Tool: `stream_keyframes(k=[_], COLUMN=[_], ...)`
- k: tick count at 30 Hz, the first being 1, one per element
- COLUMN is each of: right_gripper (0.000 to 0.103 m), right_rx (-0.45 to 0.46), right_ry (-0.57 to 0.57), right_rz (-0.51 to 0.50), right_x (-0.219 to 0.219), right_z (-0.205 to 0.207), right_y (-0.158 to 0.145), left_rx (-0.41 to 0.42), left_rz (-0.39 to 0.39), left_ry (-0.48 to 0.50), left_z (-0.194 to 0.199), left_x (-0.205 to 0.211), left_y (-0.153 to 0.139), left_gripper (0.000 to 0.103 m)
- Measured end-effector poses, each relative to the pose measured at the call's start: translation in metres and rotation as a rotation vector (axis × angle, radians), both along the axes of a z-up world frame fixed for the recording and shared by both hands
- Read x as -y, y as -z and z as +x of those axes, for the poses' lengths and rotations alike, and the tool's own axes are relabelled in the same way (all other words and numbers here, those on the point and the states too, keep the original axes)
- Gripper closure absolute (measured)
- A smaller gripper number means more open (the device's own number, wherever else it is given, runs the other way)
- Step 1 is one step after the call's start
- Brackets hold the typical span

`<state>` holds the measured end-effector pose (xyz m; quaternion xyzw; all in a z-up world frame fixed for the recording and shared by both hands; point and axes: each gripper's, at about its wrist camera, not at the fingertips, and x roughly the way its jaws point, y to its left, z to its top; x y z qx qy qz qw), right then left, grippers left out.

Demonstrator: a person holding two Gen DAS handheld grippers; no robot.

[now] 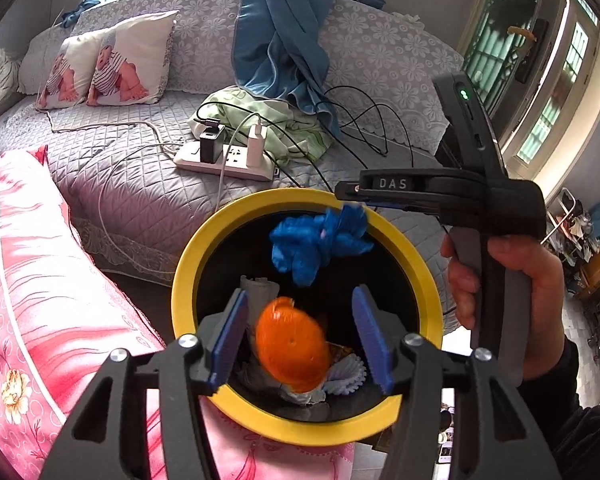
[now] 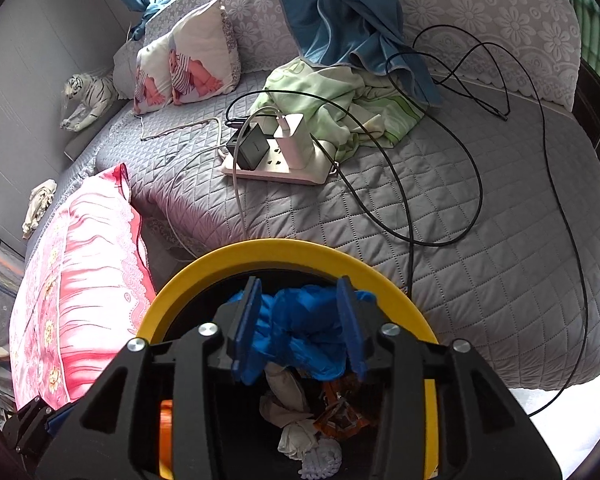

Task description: Collect trash

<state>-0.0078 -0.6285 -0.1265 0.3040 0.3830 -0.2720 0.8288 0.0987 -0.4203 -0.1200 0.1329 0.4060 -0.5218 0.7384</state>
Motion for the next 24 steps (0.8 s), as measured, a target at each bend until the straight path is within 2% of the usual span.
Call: stream_keyframes(k=[7, 13, 18, 24], right_gripper=[0.063, 0.063, 0.063, 0.063], right_rx=[-0.020, -0.005, 0.025, 0.063], right_ry=[0.012, -0.021, -0.094, -0.233], right_rz=[-0.006, -0.035, -0.063, -0.068], right_x=[0.000, -0.017, -0.055, -0.123], right_z=[-0.001, 0.010, 0.031, 0.073], right_y=[-0.003, -0.019, -0.034, -0.045], left_rx=[-0.001, 0.027, 0.086, 0.135], left_rz=[-0.025, -0.070, -0.093, -0.122], left_ry=[-0.050, -0.135, -0.240, -0.369], left_z=[0.011, 0.026, 0.038, 0.055], left_x=[-0.017, -0.057, -0.107, -0.172], left_y=[-0.006, -0.023, -0.039, -0.054], left_gripper=[0.049, 0.049, 0.049, 0.049])
